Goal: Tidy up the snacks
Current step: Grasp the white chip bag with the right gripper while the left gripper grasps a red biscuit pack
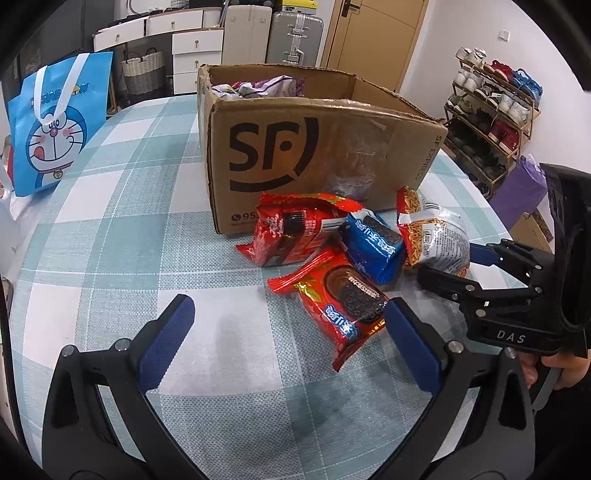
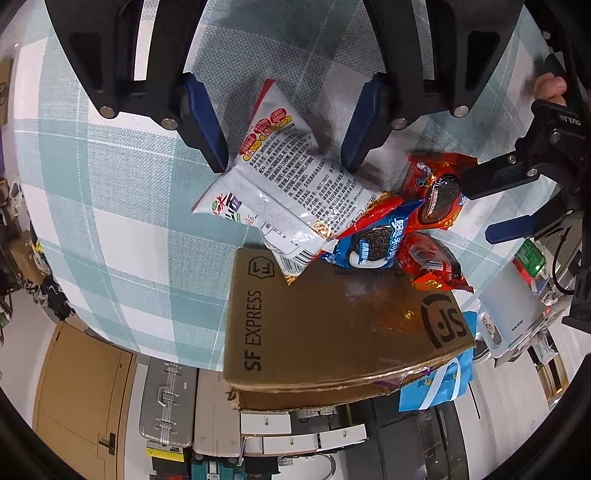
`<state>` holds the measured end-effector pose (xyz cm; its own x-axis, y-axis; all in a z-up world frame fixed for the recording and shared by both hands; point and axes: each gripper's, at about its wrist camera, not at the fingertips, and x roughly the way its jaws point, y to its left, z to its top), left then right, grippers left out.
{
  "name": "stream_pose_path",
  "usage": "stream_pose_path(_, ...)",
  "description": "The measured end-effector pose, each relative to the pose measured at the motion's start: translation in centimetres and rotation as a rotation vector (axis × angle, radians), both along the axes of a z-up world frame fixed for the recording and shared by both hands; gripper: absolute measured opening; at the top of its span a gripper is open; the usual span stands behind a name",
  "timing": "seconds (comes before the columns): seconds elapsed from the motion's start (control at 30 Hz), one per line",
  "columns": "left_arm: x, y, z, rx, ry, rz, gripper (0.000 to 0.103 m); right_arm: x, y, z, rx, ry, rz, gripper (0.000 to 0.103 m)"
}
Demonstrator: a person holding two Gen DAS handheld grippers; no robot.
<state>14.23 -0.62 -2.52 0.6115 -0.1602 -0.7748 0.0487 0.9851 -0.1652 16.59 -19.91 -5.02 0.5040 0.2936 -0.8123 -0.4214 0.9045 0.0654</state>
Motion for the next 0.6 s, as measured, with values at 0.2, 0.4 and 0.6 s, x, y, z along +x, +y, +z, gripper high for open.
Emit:
stream_pose_path(0.2, 0.0, -0.2, -0.1, 0.002, -0.001, -0.001, 0.102, 0.1, 0.7, 1.0, -0.093, -0.046, 0.042, 0.082)
stream_pose_path(0.4, 0.3, -0.4, -0.5, -0.004, 0.009, -0.007, 0.102, 0.8, 2.4, 0.8, -0.152, -0.071, 0.100, 0.087)
stream_pose_path(0.6, 0.5, -0.5, -0.8, -0.029, 0.019, -0.007, 0.102, 0.9, 2.2, 0.7, -0.117, -0.081, 0.102, 0.080)
